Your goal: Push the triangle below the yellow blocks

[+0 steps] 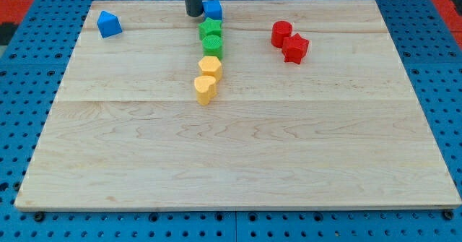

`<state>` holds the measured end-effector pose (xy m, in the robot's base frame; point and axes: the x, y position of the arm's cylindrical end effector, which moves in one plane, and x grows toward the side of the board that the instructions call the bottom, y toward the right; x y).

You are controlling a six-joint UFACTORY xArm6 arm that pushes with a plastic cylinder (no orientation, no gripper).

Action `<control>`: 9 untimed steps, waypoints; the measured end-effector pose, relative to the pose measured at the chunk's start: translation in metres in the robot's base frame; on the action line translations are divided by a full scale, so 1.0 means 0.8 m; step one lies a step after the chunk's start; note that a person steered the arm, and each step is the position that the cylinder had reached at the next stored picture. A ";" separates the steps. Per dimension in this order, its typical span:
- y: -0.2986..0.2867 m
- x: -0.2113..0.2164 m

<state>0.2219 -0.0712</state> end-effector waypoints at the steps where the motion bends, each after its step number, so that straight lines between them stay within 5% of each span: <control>1: -0.024 0.000; 3: -0.182 -0.022; 5: -0.192 -0.022; 8: -0.191 0.073; 9: -0.214 0.060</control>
<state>0.2701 -0.2426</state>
